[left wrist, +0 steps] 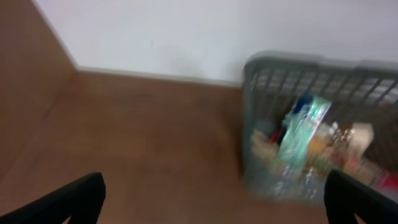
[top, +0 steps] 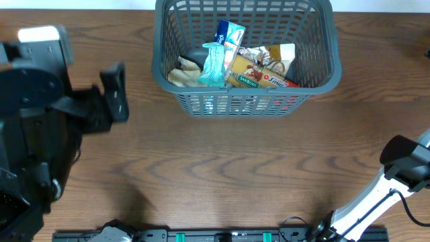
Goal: Pack container
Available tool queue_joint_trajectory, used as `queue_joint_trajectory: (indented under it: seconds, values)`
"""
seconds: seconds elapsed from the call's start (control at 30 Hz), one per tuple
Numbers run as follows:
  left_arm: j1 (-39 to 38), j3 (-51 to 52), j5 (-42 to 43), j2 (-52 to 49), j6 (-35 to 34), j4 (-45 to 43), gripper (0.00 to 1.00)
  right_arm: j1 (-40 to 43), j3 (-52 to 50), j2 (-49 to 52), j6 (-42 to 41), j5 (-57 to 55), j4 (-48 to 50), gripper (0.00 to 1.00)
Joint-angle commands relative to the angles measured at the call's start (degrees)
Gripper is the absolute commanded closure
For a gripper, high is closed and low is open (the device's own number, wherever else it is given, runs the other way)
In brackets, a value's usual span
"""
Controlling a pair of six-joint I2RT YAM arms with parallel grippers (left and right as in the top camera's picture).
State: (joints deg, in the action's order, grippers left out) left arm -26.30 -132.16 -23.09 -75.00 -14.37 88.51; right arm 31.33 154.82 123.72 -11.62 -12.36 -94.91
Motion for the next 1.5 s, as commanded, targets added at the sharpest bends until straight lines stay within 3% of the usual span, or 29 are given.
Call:
queue_joint_trajectory:
  seconds: [0.0,0.23,0.83,1.3,1.47]
  values:
    - [0.2,-0.2,-1.0,0.2,-0.6,4.8,0.01,0.1,-0.1,-0.4,-0.8,-0.2,0.0,0.01]
    - [0.2,0.8,-0.8,4.2,-3.7,8.3,0.01,0.1,-0.1,-0.4,-0.8,-0.2,-0.1,0.01]
    - [0.2,3.2,7.4,30.3,-3.9,8.3,0.01,0.1,-0.1,-0.4,-0.8,-0.2,0.0,0.01]
    - [0.2,3.9,7.4,35.0,-3.2,7.8,0.02,0.1,-0.1,-0.4,-0.8,-0.2,0.0,0.01]
    - [3.8,5.3,8.4,35.5,3.8,0.9,0.02,0.1,-0.1,-0.4,-0.8,-0.2,0.0,0.01]
